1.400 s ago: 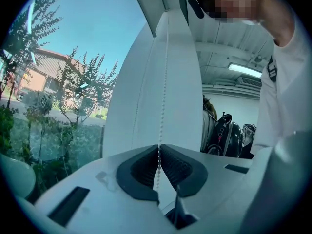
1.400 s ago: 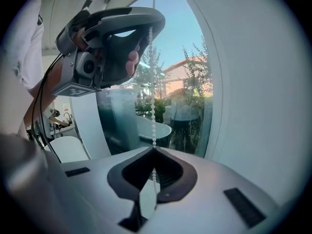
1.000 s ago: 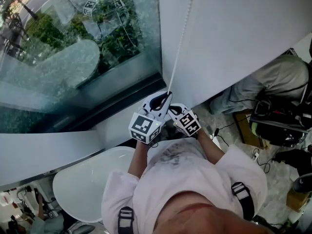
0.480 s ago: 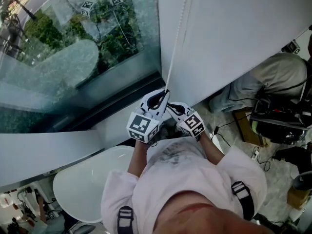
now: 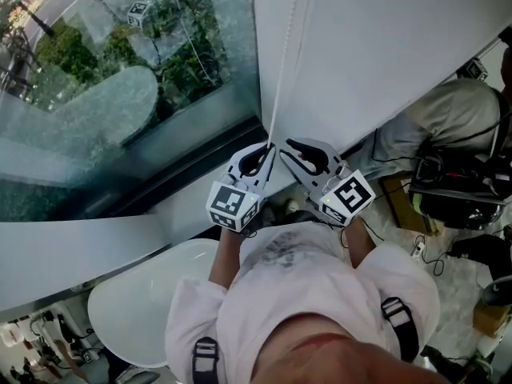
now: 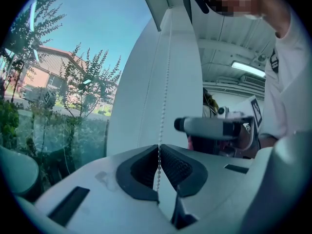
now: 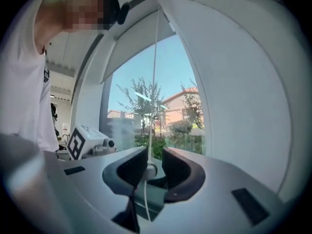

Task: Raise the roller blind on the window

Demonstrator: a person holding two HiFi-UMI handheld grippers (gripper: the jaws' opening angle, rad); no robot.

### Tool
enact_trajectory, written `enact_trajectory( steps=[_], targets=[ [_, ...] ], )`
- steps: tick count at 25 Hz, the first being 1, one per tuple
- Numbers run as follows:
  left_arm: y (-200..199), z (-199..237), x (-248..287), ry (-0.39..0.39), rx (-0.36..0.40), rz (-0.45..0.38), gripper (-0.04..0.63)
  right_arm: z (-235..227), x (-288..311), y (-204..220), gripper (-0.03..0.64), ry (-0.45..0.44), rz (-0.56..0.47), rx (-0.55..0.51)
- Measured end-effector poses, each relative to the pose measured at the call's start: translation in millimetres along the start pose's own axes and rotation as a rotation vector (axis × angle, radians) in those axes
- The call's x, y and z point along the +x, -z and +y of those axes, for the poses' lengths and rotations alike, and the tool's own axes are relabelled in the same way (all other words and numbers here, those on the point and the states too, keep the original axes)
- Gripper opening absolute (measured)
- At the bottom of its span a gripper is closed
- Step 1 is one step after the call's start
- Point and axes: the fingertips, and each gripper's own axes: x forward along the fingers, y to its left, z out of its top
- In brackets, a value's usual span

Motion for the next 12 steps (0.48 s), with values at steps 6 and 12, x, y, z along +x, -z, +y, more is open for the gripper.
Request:
enact_trajectory(
  steps=[6, 12],
  targets=[
    [-2, -2, 0, -0.003, 0.003, -0.007, 0.017, 8, 5, -76, 0.143, -0.031, -0.118, -0.077],
    [-1, -5, 2, 0.002, 0.001, -0.015, 0.017, 13, 27, -109, 0.138, -0.069, -0.169, -0.114]
  ],
)
